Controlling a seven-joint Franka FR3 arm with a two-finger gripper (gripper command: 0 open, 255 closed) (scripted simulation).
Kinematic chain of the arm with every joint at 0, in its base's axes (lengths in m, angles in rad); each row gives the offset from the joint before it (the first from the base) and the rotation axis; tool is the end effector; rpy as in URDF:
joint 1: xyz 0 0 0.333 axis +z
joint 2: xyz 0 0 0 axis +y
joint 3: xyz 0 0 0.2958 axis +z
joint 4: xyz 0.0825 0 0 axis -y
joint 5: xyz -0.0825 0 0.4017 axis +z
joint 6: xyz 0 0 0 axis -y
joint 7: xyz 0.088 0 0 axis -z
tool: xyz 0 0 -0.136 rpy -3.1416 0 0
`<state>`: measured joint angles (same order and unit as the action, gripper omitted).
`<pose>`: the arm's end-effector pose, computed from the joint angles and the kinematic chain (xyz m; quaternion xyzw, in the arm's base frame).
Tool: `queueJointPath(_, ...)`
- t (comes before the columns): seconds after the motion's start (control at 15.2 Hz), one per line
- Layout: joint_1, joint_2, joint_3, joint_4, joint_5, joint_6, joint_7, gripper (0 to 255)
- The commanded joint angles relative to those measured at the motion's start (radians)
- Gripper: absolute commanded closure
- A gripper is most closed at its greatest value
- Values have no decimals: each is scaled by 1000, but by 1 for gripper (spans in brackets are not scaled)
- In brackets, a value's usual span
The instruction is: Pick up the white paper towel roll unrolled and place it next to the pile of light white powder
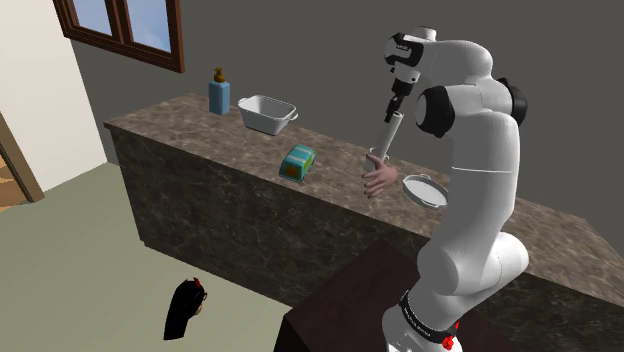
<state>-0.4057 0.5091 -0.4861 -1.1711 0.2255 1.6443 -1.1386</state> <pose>0.5162 -0.4784 0.4784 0.9896 0.1433 0.0025 0.0081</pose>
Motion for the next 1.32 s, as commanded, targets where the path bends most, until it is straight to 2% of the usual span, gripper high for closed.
queueJointPath(0.0, -6, -45, -13, -48, -13, 4, -27, 255)
queueJointPath(0.59, -67, -200, -76, -179, -64, -15, -169, 255)
queueJointPath(1.25, -185, -269, -149, -168, -82, -94, -356, 255)
